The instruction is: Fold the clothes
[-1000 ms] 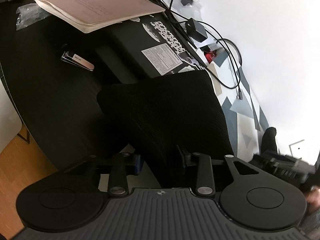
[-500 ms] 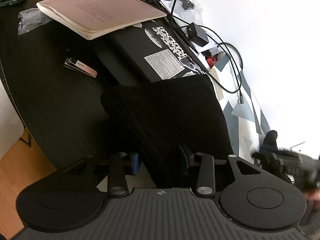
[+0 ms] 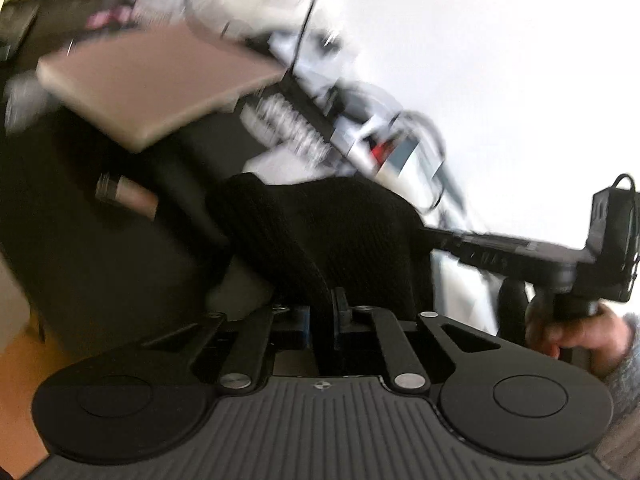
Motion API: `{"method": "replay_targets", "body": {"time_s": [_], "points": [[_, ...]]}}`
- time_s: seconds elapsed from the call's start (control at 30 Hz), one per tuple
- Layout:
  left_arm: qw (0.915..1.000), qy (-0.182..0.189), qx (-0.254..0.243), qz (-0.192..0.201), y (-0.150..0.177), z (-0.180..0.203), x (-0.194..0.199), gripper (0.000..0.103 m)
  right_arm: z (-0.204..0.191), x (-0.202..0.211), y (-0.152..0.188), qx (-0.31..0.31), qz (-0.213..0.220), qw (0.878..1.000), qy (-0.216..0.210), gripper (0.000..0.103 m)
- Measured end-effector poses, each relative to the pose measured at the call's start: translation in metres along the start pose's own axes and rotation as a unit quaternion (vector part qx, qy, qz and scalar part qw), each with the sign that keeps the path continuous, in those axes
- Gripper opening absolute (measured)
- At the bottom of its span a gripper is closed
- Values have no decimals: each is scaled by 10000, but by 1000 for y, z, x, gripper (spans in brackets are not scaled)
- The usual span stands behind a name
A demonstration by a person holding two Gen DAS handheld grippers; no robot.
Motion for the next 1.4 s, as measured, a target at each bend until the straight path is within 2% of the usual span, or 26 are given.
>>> {"method": "replay_targets", "body": {"time_s": [0.07, 0.13, 0.17, 0.2, 0.3, 0.43, 0.5, 0.53, 0.57, 0.6, 0.7, 0.8, 0.87, 0.93, 1.03, 1.13, 1.27, 1.3, 1.4], "points": [[9990, 83, -256, 368, -19, 10, 7, 10, 2, 15, -31, 183, 455, 9983, 320, 8], [9959, 7, -559, 706, -37, 17, 7, 10, 3, 27, -61, 426, 894, 9927, 683, 8], [9937, -66, -716, 860, -46, 19, 5, 10, 4, 30, -75, 522, 1064, 9894, 841, 8], [9918, -135, -830, 967, -52, 20, 2, 10, 8, 21, -81, 527, 1059, 9888, 912, 8], [9917, -384, -900, 832, -60, 8, -25, 10, 20, -14, -94, 540, 959, 9879, 1091, 8], [9913, -819, -961, 372, -57, -9, -55, 14, 24, -73, -80, 597, 570, 9889, 1232, 8], [9898, -1060, -943, 137, -54, -18, -59, 34, 22, -89, -70, 430, 396, 9903, 1262, 13], [9897, -1084, -930, 104, -54, -20, -57, 38, 25, -88, -67, 279, 343, 9908, 1280, 28], [9900, -1044, -936, 136, -55, -20, -52, 43, 28, -88, -63, 128, 289, 9910, 1297, 37], [9903, -1004, -942, 168, -57, -19, -47, 47, 31, -83, -60, -33, 279, 9912, 1295, 38], [9898, -818, -1131, 301, -64, -6, -28, 59, 53, -26, -53, -666, 737, 9885, 1143, 48], [9882, -495, -1405, 342, -72, 17, -15, 61, 91, 60, -28, -1472, 1314, 9723, 1256, 54], [9863, -168, -1624, 230, -72, 41, -16, 63, 125, 126, 10, -2160, 1622, 9505, 1538, 57], [9819, 139, -1887, 9, -64, 68, -26, 65, 156, 186, 69, -2763, 1809, 9250, 1876, 57], [9706, 576, -2295, -430, -38, 112, -49, 65, 185, 271, 171, -3591, 1902, 8769, 2567, 57], [9569, 904, -2573, -1000, 0, 153, -77, 65, 191, 334, 273, -4325, 1787, 8257, 3149, 59], [9345, 1176, -2926, -1653, 58, 204, -107, 65, 182, 375, 389, -5196, 1456, 7602, 3618, 61], [9276, 1233, -3025, -1812, 72, 216, -113, 65, 178, 377, 411, -5390, 1387, 7476, 3625, 61], [9067, 1466, -3312, -2160, 109, 252, -120, 66, 166, 369, 468, -5840, 1148, 7215, 3539, 62]]}}
Point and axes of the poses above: each gripper's, at about its wrist camera, not at the fingertips, and x roughly against the way its jaws point, z to its right, y to its underside, the point moved 8 cm from there along -x, roughly the way its jaws point, and after that the axes turned 2 degrees about -z, right-handed, at the moved point
